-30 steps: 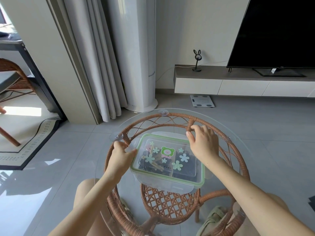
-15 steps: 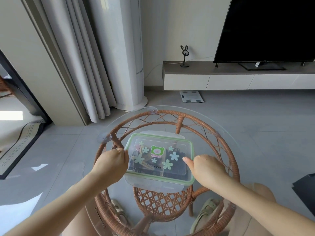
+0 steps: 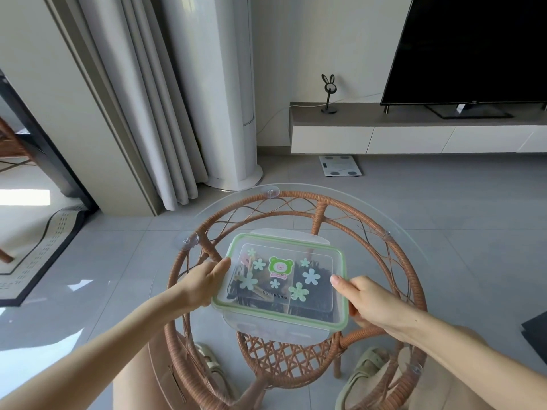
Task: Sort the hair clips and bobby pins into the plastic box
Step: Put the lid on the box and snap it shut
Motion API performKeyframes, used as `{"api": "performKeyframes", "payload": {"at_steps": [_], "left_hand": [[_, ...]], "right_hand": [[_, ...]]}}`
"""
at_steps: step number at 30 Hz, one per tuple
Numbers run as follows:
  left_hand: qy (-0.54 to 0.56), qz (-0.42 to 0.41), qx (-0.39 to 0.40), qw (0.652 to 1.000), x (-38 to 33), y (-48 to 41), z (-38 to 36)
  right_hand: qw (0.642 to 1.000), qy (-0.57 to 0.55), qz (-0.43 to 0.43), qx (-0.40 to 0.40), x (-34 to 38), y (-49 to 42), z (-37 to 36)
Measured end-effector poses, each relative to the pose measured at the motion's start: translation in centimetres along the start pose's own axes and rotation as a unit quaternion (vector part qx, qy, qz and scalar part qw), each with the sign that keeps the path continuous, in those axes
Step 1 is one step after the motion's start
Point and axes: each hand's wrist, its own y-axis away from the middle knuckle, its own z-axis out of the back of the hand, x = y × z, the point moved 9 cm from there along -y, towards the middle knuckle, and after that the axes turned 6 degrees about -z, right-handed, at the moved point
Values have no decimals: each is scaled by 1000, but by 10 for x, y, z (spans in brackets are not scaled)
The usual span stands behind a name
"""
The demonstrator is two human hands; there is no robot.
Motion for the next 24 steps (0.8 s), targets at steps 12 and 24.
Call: {"api": "performKeyframes", "payload": {"at_steps": [12,24], "left_hand": [[92,6,-20,996,6,4,0],[-332,-119,-284,892,-87,3,50]], "right_hand": [[978,118,68,-159,23,18,2],[953,245,66,-165,33,61,-14]]}}
